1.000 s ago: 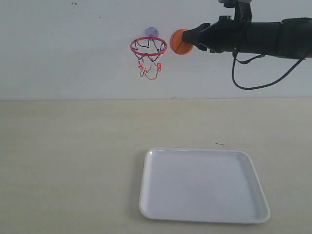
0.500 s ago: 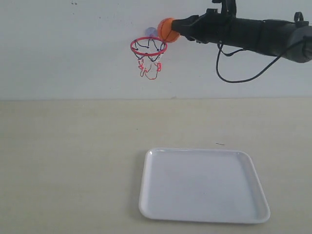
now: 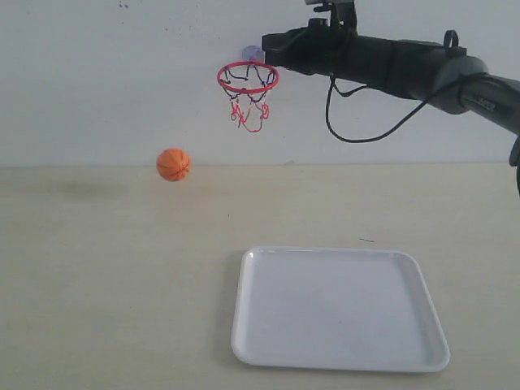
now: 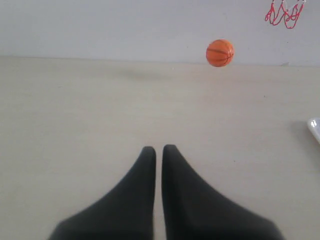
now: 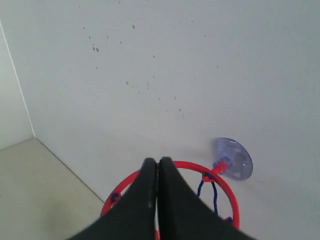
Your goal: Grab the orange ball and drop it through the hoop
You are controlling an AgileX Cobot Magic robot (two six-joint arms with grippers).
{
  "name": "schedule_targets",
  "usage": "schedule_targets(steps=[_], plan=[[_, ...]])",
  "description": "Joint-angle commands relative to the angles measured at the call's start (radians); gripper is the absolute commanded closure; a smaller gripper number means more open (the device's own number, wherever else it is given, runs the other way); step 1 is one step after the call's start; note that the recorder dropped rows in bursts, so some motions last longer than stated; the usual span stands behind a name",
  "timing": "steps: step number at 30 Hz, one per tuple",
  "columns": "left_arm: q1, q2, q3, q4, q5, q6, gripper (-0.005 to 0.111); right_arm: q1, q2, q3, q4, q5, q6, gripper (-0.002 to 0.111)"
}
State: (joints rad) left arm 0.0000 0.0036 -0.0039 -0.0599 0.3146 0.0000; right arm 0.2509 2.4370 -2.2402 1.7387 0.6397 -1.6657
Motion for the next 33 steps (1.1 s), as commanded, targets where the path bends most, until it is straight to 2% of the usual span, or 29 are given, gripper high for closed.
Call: schedule_targets(steps=[1,4,6,8,15,17,19,22,26,33], plan=[[0.0,-0.004,0.004,-0.006,0.0,-0.006,0.103,-0.02,-0.02,-0.007,0.006,0.026,0.028,0.108],[0.0,-0.004,0.004,-0.006,0.0,-0.006,0.103,-0.033,-0.027,-0.005,-0.192,0.067,0.192,0.108],[0.0,-0.004,0.004,-0.006,0.0,-0.006,0.103,-0.052,-0.04,-0.005,-0.395,0.129,0.331,0.108],[0.0,-0.004,0.004,-0.006,0.0,-0.006,0.103,-0.08,-0.054,-0.005,-0.514,0.221,0.43,0.109],[0.0,-0.004,0.004,-0.006,0.0,-0.006,0.103,-0.196,-0.076,-0.005,-0.588,0.581,0.599,0.109],[0.0,-0.004,0.004,-0.006,0.0,-0.006,0.103,-0.224,-0.078,-0.002,-0.63,0.581,0.682,0.109],[0.0,-0.004,0.004,-0.006,0.0,-0.006,0.103,-0.242,-0.091,0.014,-0.724,0.581,0.816,0.109],[0.0,-0.004,0.004,-0.006,0.0,-0.006,0.103,-0.247,-0.133,0.076,-0.872,0.581,0.907,0.109],[0.0,-0.004,0.004,-0.006,0.0,-0.006,0.103,-0.247,-0.217,0.231,-0.954,0.581,0.891,0.109],[0.0,-0.004,0.004,-0.006,0.0,-0.006,0.103,-0.247,-0.402,0.568,-0.942,0.581,0.8,0.109]])
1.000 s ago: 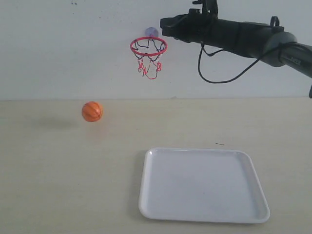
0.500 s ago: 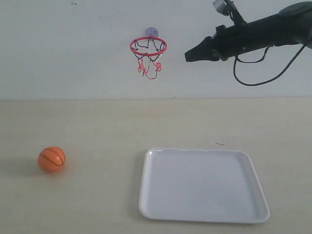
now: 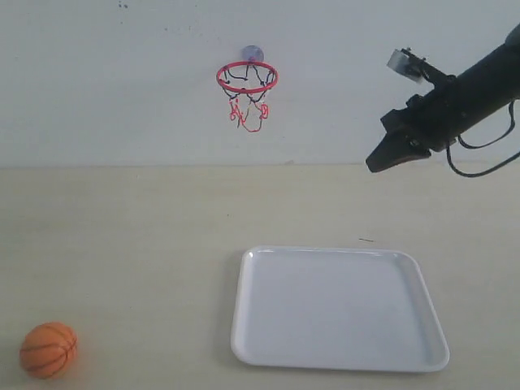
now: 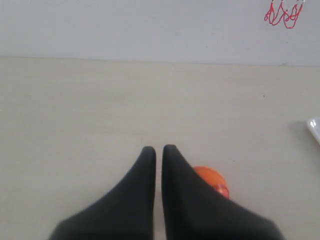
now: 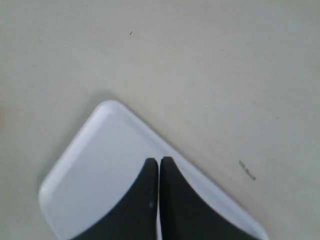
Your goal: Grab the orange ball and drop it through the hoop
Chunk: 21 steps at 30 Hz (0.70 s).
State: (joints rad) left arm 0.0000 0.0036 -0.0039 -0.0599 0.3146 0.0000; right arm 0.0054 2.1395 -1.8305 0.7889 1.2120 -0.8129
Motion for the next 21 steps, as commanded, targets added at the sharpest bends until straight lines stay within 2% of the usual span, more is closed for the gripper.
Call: schedule_targets(steps=[1,4,7,12,17,21], plan=[[0.0,-0.004,0.004,-0.006,0.0,-0.006,0.103,-0.002,-0.138,0.219,0.012,0.009,-0.061,0.109],[0.0,-0.004,0.004,-0.006,0.0,-0.006,0.103,-0.002,-0.243,0.415,0.057,-0.004,-0.102,0.109],[0.0,-0.004,0.004,-0.006,0.0,-0.006,0.103,-0.002,-0.366,0.614,0.147,-0.093,-0.18,0.109],[0.0,-0.004,0.004,-0.006,0.0,-0.006,0.103,-0.002,-0.631,0.953,0.409,-0.237,-0.423,0.109],[0.0,-0.004,0.004,-0.006,0.0,-0.006,0.103,-0.002,-0.853,1.144,0.459,-0.248,-0.466,0.109],[0.0,-0.004,0.004,-0.006,0.0,-0.006,0.103,-0.002,-0.966,1.18,0.457,-0.202,-0.466,0.109]])
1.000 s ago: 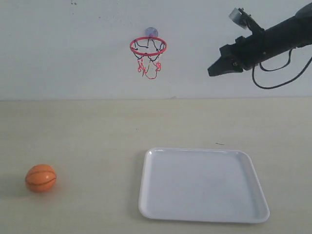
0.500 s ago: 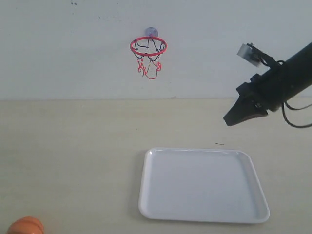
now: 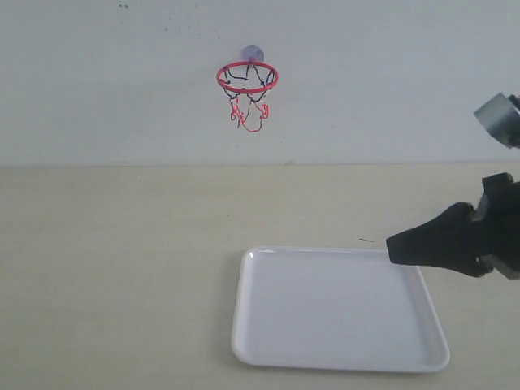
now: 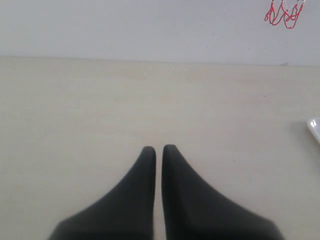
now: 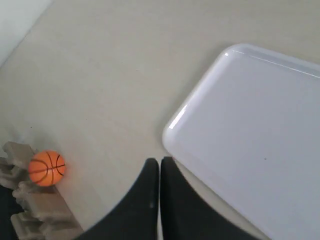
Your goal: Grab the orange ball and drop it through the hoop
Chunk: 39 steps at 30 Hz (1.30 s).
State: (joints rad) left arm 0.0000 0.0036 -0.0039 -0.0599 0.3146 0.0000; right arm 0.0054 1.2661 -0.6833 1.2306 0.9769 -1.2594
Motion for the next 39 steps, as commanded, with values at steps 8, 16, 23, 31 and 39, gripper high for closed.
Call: schedule_targets(steps=[8,16,23,31,39], plan=[[0.0,-0.004,0.004,-0.006,0.0,-0.006,0.103,-0.002,-0.187,0.033,0.019,0.067,-0.019,0.109],[0.0,-0.004,0.004,-0.006,0.0,-0.006,0.103,-0.002,-0.188,0.033,0.017,0.047,-0.024,0.109],[0.0,-0.004,0.004,-0.006,0.0,-0.006,0.103,-0.002,-0.347,0.036,0.021,-0.096,-0.004,0.109],[0.0,-0.004,0.004,-0.006,0.0,-0.006,0.103,-0.002,-0.601,0.214,0.058,-0.449,0.0,0.109],[0.0,-0.004,0.004,-0.006,0.0,-0.006,0.103,-0.002,-0.994,0.5,0.076,-0.697,0.005,0.109]])
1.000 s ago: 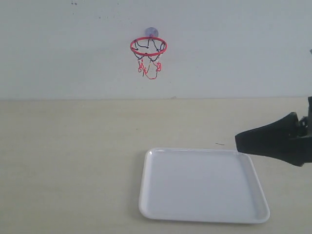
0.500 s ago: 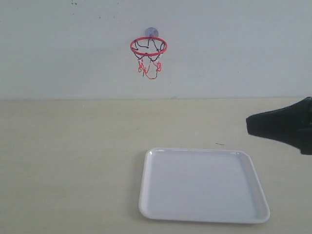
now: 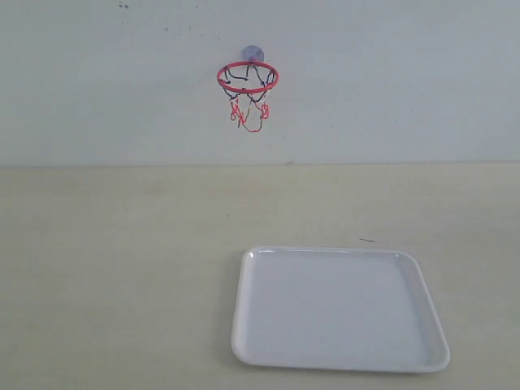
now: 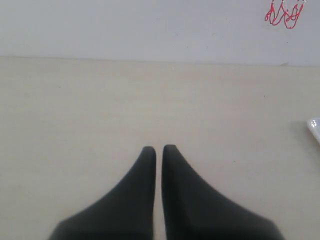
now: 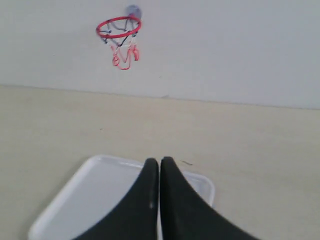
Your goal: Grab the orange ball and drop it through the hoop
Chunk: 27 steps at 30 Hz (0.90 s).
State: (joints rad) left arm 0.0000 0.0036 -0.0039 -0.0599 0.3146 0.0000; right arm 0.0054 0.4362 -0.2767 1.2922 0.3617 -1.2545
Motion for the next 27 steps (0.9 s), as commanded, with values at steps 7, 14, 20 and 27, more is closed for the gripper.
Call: schedule_targets(steps=[7,14,20,27], plan=[[0.0,-0.004,0.004,-0.006,0.0,-0.006,0.103,-0.002,-0.367,0.12,0.014,-0.077,0.005,0.109],[0.0,-0.004,0.004,-0.006,0.0,-0.006,0.103,-0.002,-0.383,0.12,-0.057,-0.04,0.18,0.109],[0.0,-0.004,0.004,-0.006,0.0,-0.006,0.103,-0.002,-0.405,0.12,-0.922,-0.037,1.185,0.109],[0.0,-0.004,0.004,-0.006,0.0,-0.006,0.103,-0.002,-0.436,0.125,-1.069,-0.04,1.221,0.109]])
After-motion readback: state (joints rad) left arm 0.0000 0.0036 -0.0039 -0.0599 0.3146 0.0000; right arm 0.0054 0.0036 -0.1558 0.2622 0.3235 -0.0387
